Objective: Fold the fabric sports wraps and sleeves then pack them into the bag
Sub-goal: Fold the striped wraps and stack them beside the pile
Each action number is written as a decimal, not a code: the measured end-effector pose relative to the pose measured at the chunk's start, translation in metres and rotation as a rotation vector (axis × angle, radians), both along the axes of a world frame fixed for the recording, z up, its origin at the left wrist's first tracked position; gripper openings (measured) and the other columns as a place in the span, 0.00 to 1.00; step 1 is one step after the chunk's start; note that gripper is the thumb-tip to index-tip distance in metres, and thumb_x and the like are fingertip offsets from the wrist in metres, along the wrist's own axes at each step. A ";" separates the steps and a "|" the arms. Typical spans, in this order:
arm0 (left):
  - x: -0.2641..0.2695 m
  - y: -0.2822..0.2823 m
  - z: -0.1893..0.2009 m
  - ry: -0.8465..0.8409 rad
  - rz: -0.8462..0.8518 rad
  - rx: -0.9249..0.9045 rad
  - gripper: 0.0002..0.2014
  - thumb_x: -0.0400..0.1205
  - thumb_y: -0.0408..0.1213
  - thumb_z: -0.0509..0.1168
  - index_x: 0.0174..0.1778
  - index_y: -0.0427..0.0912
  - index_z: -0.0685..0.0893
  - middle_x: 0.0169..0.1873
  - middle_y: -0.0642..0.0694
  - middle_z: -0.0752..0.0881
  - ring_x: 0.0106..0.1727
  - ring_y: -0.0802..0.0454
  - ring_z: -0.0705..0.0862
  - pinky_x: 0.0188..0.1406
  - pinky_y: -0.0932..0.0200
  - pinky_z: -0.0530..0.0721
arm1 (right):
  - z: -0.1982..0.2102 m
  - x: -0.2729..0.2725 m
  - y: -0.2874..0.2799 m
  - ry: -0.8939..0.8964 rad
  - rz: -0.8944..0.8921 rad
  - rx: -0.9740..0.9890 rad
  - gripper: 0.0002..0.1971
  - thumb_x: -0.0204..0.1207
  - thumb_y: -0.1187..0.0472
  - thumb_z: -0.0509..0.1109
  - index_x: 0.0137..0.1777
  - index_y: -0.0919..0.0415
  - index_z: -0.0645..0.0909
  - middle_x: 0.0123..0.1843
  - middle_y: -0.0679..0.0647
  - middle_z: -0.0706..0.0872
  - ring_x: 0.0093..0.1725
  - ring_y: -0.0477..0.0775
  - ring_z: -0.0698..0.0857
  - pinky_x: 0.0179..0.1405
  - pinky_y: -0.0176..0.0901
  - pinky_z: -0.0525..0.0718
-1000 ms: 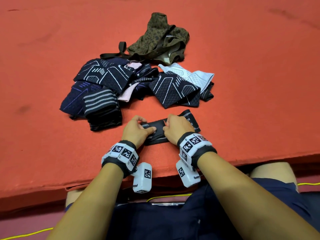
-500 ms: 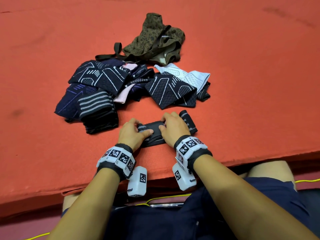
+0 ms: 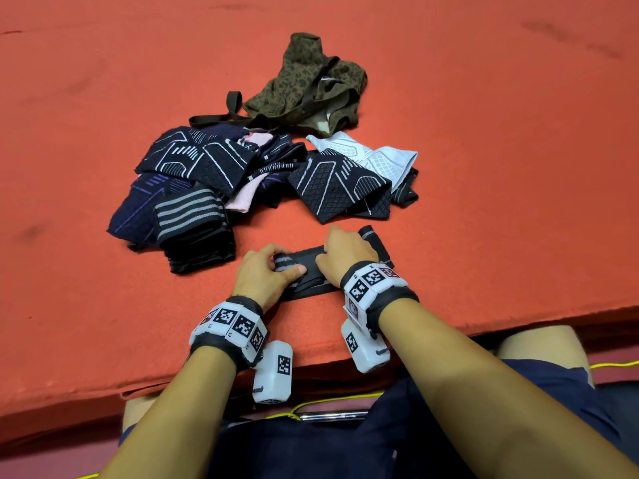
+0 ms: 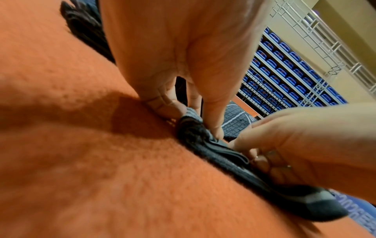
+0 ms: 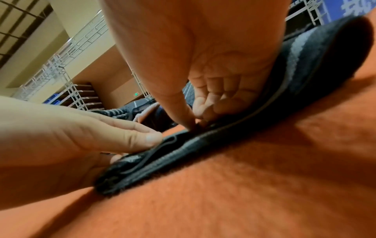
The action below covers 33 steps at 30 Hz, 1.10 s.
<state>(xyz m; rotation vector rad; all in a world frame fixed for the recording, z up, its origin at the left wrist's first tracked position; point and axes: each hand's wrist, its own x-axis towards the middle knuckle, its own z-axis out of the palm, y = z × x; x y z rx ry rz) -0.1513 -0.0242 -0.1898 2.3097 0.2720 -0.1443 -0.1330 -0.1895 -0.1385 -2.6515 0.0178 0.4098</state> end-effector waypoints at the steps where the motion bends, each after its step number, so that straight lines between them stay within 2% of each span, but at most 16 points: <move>1: -0.001 -0.001 0.002 0.001 0.000 0.014 0.19 0.71 0.53 0.80 0.56 0.57 0.86 0.51 0.42 0.83 0.48 0.50 0.83 0.45 0.61 0.74 | 0.001 0.000 0.002 -0.030 0.031 -0.003 0.14 0.79 0.60 0.68 0.63 0.62 0.77 0.55 0.60 0.85 0.53 0.66 0.85 0.43 0.48 0.78; 4: -0.001 -0.001 0.002 -0.004 -0.015 0.040 0.21 0.72 0.54 0.79 0.58 0.55 0.85 0.51 0.43 0.84 0.50 0.50 0.83 0.48 0.61 0.74 | 0.002 -0.001 0.008 -0.076 0.155 0.042 0.09 0.77 0.59 0.69 0.56 0.58 0.79 0.51 0.57 0.86 0.50 0.63 0.86 0.46 0.51 0.85; 6: -0.002 -0.002 0.006 -0.001 -0.014 0.039 0.22 0.72 0.52 0.80 0.59 0.52 0.84 0.49 0.46 0.87 0.48 0.51 0.84 0.46 0.61 0.76 | -0.003 -0.002 0.009 -0.058 0.148 0.064 0.08 0.77 0.57 0.68 0.53 0.58 0.80 0.50 0.57 0.87 0.49 0.63 0.86 0.48 0.54 0.87; 10: -0.003 -0.005 0.008 0.039 0.024 -0.051 0.23 0.72 0.46 0.81 0.59 0.47 0.81 0.43 0.53 0.87 0.42 0.58 0.85 0.38 0.67 0.77 | -0.014 -0.007 0.001 -0.092 0.094 0.064 0.06 0.80 0.53 0.68 0.49 0.55 0.81 0.48 0.57 0.88 0.48 0.62 0.86 0.45 0.49 0.84; 13: 0.000 -0.005 0.007 0.059 0.081 -0.125 0.23 0.72 0.44 0.82 0.58 0.44 0.81 0.40 0.50 0.88 0.41 0.55 0.87 0.37 0.64 0.82 | -0.017 -0.007 -0.004 -0.167 0.110 0.012 0.11 0.81 0.48 0.68 0.50 0.56 0.80 0.49 0.57 0.88 0.50 0.62 0.86 0.47 0.50 0.83; 15: 0.002 -0.003 0.007 0.073 0.089 -0.152 0.21 0.73 0.42 0.81 0.56 0.43 0.81 0.38 0.51 0.87 0.36 0.60 0.86 0.33 0.69 0.81 | -0.018 -0.007 -0.005 -0.180 0.129 -0.012 0.12 0.82 0.47 0.67 0.51 0.57 0.80 0.52 0.57 0.87 0.52 0.62 0.85 0.47 0.49 0.80; 17: 0.003 -0.002 0.005 0.084 0.100 -0.212 0.19 0.74 0.39 0.80 0.55 0.41 0.81 0.37 0.51 0.87 0.31 0.63 0.85 0.30 0.72 0.80 | -0.019 -0.005 -0.005 -0.142 0.141 -0.016 0.12 0.83 0.48 0.66 0.51 0.57 0.81 0.53 0.57 0.87 0.53 0.62 0.85 0.46 0.48 0.79; 20: 0.006 0.001 0.002 0.088 0.134 -0.247 0.14 0.76 0.41 0.78 0.50 0.43 0.82 0.34 0.53 0.85 0.32 0.59 0.83 0.30 0.72 0.78 | -0.018 0.001 -0.006 -0.024 0.112 0.045 0.10 0.81 0.49 0.69 0.44 0.54 0.79 0.51 0.58 0.88 0.52 0.63 0.86 0.45 0.46 0.81; 22: 0.008 0.002 0.001 0.100 0.140 -0.263 0.11 0.77 0.44 0.76 0.44 0.45 0.81 0.32 0.54 0.83 0.34 0.56 0.82 0.33 0.66 0.77 | -0.016 0.005 -0.008 0.042 0.114 0.064 0.09 0.80 0.50 0.69 0.45 0.55 0.81 0.50 0.57 0.89 0.52 0.62 0.86 0.48 0.47 0.83; 24: 0.007 0.000 0.005 0.092 0.138 -0.246 0.13 0.79 0.47 0.73 0.37 0.46 0.78 0.30 0.53 0.81 0.32 0.54 0.78 0.32 0.60 0.74 | -0.015 0.008 -0.008 0.070 0.125 0.054 0.08 0.79 0.51 0.69 0.48 0.56 0.81 0.51 0.58 0.88 0.52 0.62 0.85 0.48 0.47 0.83; 27: 0.004 -0.004 0.009 0.102 0.154 -0.274 0.17 0.79 0.50 0.71 0.33 0.45 0.75 0.29 0.50 0.80 0.32 0.52 0.76 0.32 0.58 0.72 | -0.015 0.007 -0.006 0.083 0.136 0.030 0.10 0.80 0.55 0.65 0.54 0.59 0.81 0.53 0.59 0.86 0.51 0.62 0.84 0.45 0.46 0.77; 29: 0.001 -0.006 0.013 0.137 0.145 -0.327 0.21 0.72 0.55 0.74 0.36 0.38 0.80 0.32 0.43 0.87 0.35 0.48 0.83 0.40 0.55 0.83 | -0.016 0.004 -0.005 0.078 0.149 0.022 0.13 0.80 0.57 0.62 0.58 0.63 0.80 0.55 0.60 0.85 0.51 0.63 0.82 0.46 0.47 0.76; 30: 0.000 -0.007 0.013 0.156 0.148 -0.352 0.27 0.67 0.58 0.75 0.41 0.34 0.83 0.38 0.40 0.91 0.40 0.44 0.88 0.49 0.48 0.88 | -0.016 0.002 -0.005 0.070 0.150 0.027 0.14 0.80 0.57 0.62 0.60 0.64 0.79 0.57 0.61 0.84 0.53 0.63 0.82 0.47 0.48 0.77; 31: 0.000 -0.007 0.013 0.173 0.154 -0.365 0.32 0.63 0.60 0.75 0.46 0.32 0.85 0.43 0.38 0.92 0.47 0.40 0.91 0.56 0.41 0.88 | -0.017 0.000 -0.004 0.064 0.146 0.039 0.15 0.79 0.58 0.63 0.60 0.64 0.79 0.59 0.61 0.84 0.56 0.64 0.83 0.50 0.49 0.78; 33: -0.002 -0.007 0.013 0.205 0.147 -0.377 0.34 0.60 0.61 0.74 0.50 0.35 0.87 0.45 0.40 0.93 0.53 0.39 0.91 0.61 0.36 0.87 | -0.017 -0.004 -0.005 0.055 0.136 0.063 0.14 0.79 0.59 0.63 0.60 0.64 0.79 0.62 0.61 0.82 0.58 0.64 0.82 0.56 0.52 0.81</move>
